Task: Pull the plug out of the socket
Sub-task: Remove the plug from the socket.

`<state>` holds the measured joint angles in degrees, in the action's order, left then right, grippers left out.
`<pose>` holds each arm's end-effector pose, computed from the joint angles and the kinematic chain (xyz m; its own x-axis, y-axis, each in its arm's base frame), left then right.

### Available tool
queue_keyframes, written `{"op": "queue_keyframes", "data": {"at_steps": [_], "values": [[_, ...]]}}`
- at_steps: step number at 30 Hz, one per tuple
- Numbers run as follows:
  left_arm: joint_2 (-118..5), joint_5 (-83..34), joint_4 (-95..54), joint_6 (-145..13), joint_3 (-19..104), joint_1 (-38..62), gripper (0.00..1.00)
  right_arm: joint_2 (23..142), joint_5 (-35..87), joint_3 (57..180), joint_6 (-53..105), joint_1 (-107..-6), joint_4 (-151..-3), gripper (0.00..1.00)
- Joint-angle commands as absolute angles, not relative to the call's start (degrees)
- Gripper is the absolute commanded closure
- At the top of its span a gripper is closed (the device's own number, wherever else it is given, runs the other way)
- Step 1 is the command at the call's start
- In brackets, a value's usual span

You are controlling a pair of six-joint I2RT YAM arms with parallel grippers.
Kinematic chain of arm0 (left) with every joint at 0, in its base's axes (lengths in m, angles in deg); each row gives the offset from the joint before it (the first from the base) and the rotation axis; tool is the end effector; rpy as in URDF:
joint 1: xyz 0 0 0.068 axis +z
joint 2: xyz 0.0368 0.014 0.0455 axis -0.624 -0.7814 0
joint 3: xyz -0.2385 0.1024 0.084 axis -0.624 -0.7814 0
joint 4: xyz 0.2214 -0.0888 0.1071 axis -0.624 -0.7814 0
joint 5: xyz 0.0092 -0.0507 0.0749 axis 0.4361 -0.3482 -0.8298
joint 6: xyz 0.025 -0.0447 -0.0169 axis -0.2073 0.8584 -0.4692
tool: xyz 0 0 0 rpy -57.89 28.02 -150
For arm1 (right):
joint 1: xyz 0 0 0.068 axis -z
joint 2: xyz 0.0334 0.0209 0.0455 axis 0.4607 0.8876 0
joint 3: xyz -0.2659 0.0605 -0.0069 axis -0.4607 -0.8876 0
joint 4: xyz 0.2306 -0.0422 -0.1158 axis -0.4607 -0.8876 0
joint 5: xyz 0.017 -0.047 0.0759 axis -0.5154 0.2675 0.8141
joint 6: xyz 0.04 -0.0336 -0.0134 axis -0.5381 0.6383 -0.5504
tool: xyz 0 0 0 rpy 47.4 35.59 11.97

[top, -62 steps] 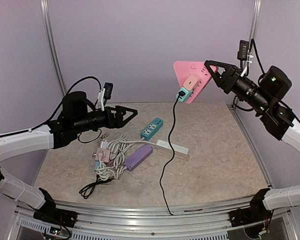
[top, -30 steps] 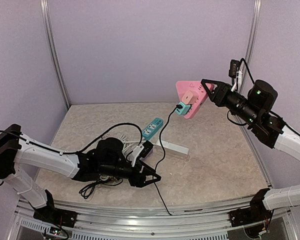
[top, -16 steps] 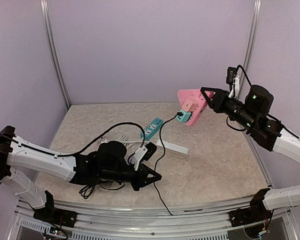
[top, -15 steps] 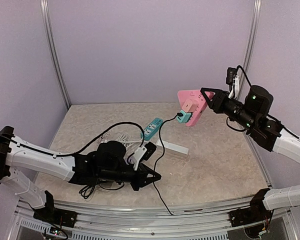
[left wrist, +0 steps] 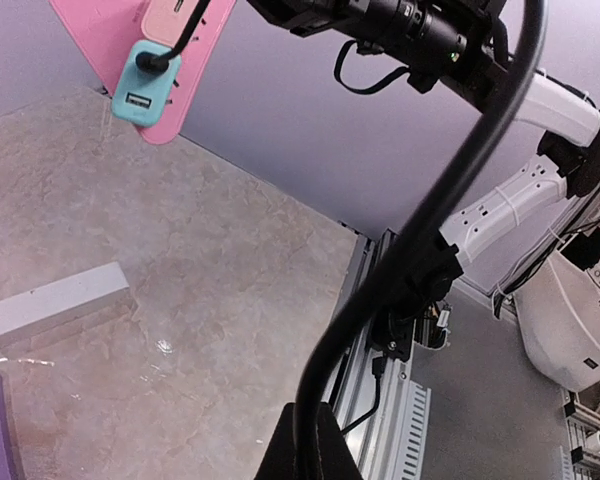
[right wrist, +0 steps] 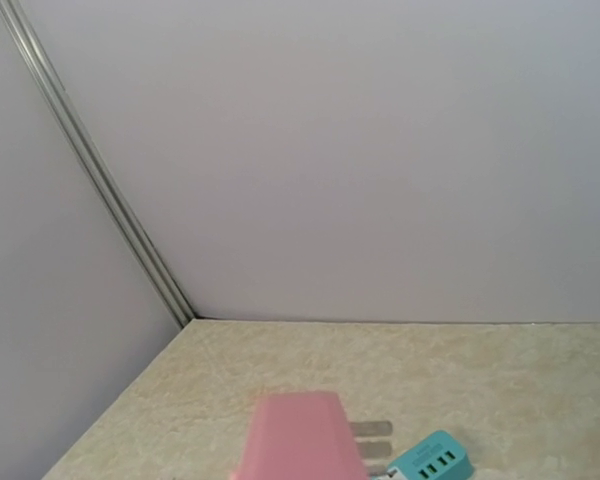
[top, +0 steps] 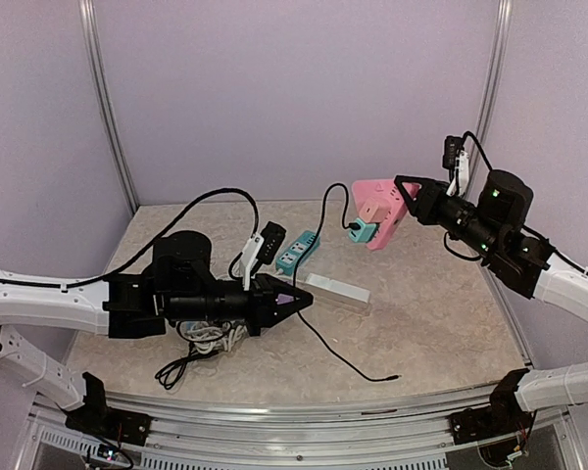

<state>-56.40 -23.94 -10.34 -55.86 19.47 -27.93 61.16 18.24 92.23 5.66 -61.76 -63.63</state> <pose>0.1162 -0.2817 0.2916 -0.4472 0.1003 -0.8888 0.8611 0.3169 -0.3975 0.2048 0.1396 0.3634 -0.2190 0.4065 -0.8870 -0.5160 0.7233 0.4589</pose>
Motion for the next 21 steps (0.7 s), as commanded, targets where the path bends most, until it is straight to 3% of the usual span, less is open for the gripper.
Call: {"op": "queue_keyframes", "data": {"at_steps": [1,8,16,17,20,21], "values": [[-54.5,-20.8,-8.3,-56.9,20.8,-25.2,1.00,59.7,17.3,91.6,6.1,-61.4,-62.5,1.00],[-51.8,-17.8,-7.1,-51.8,16.3,-18.2,1.00,59.2,18.3,90.9,5.2,-61.4,-61.6,1.00],[-52.1,-19.9,-11.5,-48.0,14.5,-11.7,0.97,59.9,27.5,90.2,4.8,-61.5,-60.3,1.00],[-51.7,-19.6,-12.1,-47.1,14.1,-10.7,0.87,60.0,28.0,90.5,5.1,-61.5,-61.5,1.00],[-49.5,-18.5,-13.9,-47.1,12.7,-9.4,0.39,60.5,27.6,90.5,5.8,-61.4,-63.6,1.00],[-48.0,-18.5,-15.0,-47.4,12.5,-9.2,0.27,60.6,27.5,90.3,6.0,-61.4,-63.7,1.00]]}}
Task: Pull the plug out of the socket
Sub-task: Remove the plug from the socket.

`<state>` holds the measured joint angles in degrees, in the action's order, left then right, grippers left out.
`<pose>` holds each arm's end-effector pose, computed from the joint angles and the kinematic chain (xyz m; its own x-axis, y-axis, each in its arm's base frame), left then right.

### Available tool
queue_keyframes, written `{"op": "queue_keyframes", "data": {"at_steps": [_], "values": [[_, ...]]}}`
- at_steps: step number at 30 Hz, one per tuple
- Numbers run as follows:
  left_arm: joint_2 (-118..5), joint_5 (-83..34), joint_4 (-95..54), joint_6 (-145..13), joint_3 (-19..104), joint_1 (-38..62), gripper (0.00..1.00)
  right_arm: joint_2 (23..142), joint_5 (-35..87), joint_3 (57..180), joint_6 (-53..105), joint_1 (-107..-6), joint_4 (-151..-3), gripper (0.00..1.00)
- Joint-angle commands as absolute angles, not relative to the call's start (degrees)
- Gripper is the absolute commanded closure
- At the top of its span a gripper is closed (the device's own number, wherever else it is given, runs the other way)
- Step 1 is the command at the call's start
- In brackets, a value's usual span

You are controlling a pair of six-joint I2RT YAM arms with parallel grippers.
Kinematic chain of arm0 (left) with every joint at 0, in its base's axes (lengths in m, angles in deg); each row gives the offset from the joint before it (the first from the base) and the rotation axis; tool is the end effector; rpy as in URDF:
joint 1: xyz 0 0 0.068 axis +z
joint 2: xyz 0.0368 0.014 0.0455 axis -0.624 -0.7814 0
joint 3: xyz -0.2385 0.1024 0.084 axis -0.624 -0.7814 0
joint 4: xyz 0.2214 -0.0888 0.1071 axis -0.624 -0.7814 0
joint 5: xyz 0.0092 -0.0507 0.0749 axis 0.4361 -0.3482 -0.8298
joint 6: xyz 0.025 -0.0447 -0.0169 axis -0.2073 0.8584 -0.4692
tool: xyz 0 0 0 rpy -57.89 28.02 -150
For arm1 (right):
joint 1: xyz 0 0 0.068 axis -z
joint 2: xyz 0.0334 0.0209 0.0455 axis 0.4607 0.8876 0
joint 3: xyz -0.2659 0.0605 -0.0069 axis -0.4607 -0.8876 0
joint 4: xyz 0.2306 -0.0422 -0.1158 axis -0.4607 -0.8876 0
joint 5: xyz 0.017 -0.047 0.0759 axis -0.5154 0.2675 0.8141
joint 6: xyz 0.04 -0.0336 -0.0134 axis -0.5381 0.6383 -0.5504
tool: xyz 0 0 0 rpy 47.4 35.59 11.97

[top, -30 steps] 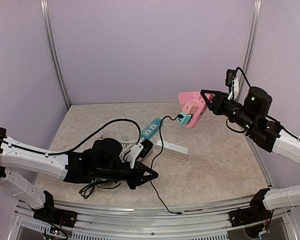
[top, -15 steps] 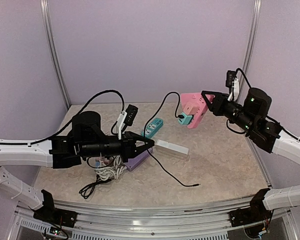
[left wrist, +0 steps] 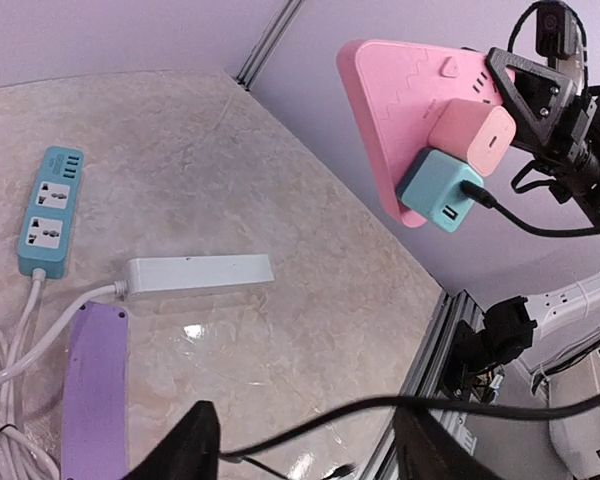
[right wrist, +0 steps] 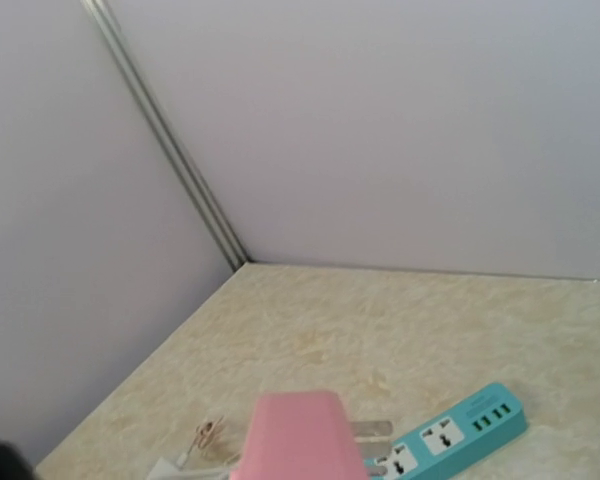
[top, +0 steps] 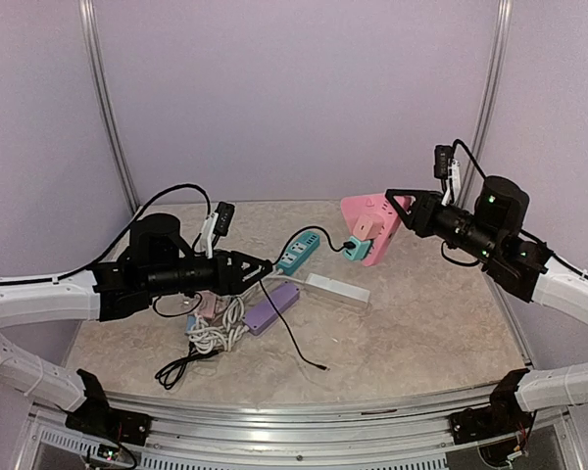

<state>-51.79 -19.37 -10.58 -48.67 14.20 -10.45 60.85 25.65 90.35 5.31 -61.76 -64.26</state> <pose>0.1791 -0.2191 0.2809 -0.5711 -0.0658 -0.8182 0.6914 0.4988 -0.5227 0.2014 0.1428 0.3515 -0.2977 0.3551 -0.8862 -0.5905 0.6609 0.4632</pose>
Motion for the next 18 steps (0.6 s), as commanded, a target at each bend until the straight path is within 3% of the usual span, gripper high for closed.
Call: {"op": "queue_keyframes", "data": {"at_steps": [1,7,14,18], "values": [[-47.2,-18.6,-16.6,-47.7,12.5,-8.9,0.19,60.8,27.7,90.1,6.2,-61.4,-63.8,1.00],[-38.8,-19.2,-25.4,-48.3,11.6,-4.0,0.01,63.7,29.4,90.1,5.7,-61.4,-61.7,1.00],[-29.2,-10.9,-26.1,-51.0,12.1,1.7,0.01,66.3,38.0,91.4,7.5,-61.3,-58.9,1.00],[-31.5,-7.1,-25.0,-53.3,16.0,1.8,0.01,66.2,45.5,92.6,8.9,-61.3,-59.1,1.00]]}}
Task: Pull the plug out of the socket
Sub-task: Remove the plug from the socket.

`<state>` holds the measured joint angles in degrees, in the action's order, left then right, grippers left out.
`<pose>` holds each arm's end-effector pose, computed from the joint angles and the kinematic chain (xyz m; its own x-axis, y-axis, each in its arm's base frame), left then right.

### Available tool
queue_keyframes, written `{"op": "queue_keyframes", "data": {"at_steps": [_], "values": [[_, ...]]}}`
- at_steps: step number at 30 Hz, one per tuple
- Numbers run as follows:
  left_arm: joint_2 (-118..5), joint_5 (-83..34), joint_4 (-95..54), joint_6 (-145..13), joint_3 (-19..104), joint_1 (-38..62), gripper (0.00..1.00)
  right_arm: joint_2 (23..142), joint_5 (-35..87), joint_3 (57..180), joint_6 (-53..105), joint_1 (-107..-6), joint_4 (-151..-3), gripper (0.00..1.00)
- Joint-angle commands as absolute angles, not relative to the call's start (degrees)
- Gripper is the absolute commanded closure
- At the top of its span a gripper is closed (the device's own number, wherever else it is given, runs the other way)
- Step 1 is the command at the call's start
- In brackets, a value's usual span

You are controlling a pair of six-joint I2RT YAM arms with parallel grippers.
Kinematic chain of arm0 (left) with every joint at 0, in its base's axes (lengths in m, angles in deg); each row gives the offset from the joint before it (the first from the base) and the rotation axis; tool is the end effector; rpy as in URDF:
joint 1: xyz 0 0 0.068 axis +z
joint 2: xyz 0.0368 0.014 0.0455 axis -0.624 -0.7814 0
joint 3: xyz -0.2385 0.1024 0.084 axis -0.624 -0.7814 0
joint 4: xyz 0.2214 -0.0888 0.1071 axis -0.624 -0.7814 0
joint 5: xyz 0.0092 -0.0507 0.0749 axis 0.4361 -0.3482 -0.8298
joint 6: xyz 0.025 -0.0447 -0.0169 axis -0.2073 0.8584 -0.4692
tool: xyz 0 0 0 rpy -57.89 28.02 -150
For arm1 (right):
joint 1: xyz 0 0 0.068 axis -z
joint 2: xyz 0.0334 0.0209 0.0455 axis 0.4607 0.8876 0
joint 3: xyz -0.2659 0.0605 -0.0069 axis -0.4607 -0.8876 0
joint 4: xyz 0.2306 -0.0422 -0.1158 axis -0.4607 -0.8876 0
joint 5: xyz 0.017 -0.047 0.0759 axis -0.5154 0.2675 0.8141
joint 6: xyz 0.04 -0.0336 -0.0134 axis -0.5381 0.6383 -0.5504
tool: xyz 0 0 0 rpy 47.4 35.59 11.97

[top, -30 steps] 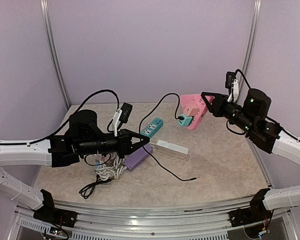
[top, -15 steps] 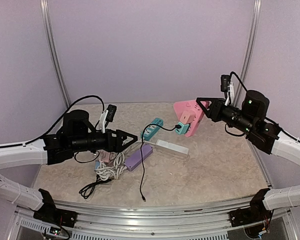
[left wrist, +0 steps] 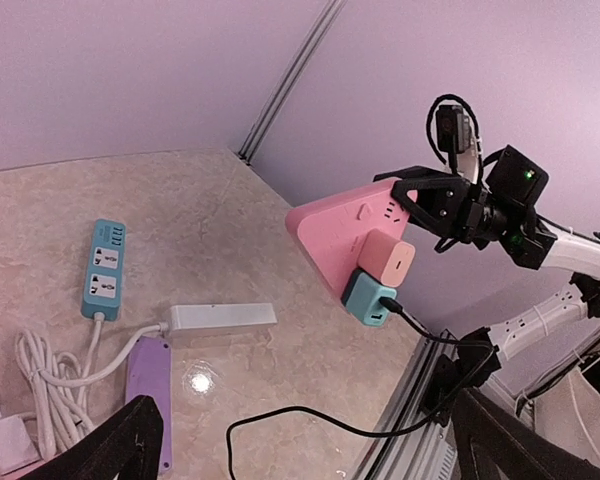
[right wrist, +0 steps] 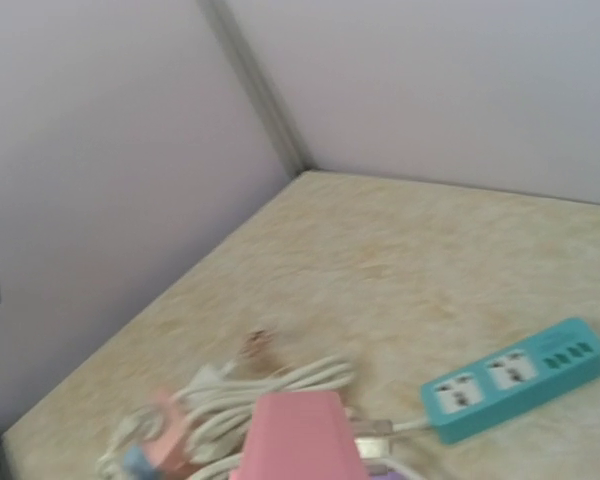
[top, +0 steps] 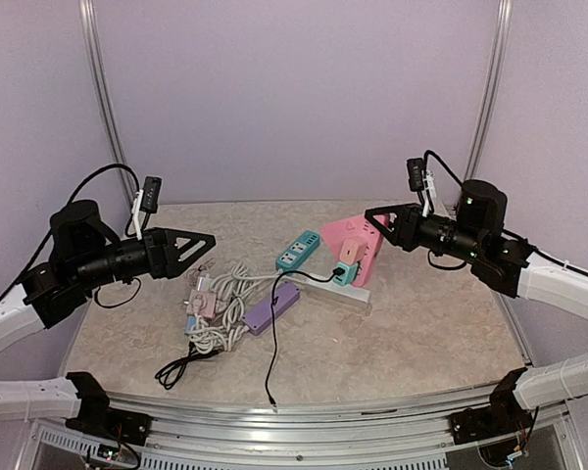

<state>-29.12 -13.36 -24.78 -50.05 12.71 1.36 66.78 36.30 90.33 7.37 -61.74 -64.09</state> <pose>0.1507 -0.1295 0.3333 -0.4780 -0.1895 -0.8577 0.6901 0.5231 -0.5001 0.2160 0.1605 0.3271 -0.4059 0.2218 -0.8866 -0.6785 0.5768 0.4549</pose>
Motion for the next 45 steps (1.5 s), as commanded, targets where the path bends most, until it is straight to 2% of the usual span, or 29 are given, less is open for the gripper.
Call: {"op": "queue_keyframes", "data": {"at_steps": [1,7,13,22,34,40,42,45], "values": [[-33.3,-5.5,-24.1,-53.9,17.2,1.8,0.01,66.2,47.3,92.9,9.0,-61.3,-59.4,1.00],[-45.9,4.4,-19.5,-57.3,26.3,-1.5,0.01,67.7,57.8,95.8,7.9,-61.3,-60.7,1.00],[-56.7,3.2,-26.0,-63.0,35.8,-6.1,0.01,69.2,64.4,96.2,5.3,-61.4,-57.9,1.00],[-60.4,2.2,-26.2,-62.9,36.3,-6.2,0.01,71.6,70.1,97.2,4.3,-61.4,-56.6,1.00],[-64.3,10.4,-26.6,-63.8,39.2,-8.0,0.02,74.9,75.4,97.2,1.3,-62.1,-52.2,1.00],[-67.6,11.1,-27.0,-65.8,43.2,-9.1,0.08,75.9,76.3,98.5,3.9,-62.5,-56.8,1.00],[-68.2,11.6,-27.1,-66.2,44.2,-9.1,0.12,76.2,76.2,98.6,4.7,-62.5,-58.2,1.00],[-69.7,13.2,-28.8,-66.5,45.8,-9.1,0.24,76.7,76.5,98.7,4.9,-62.6,-58.7,1.00]]}}
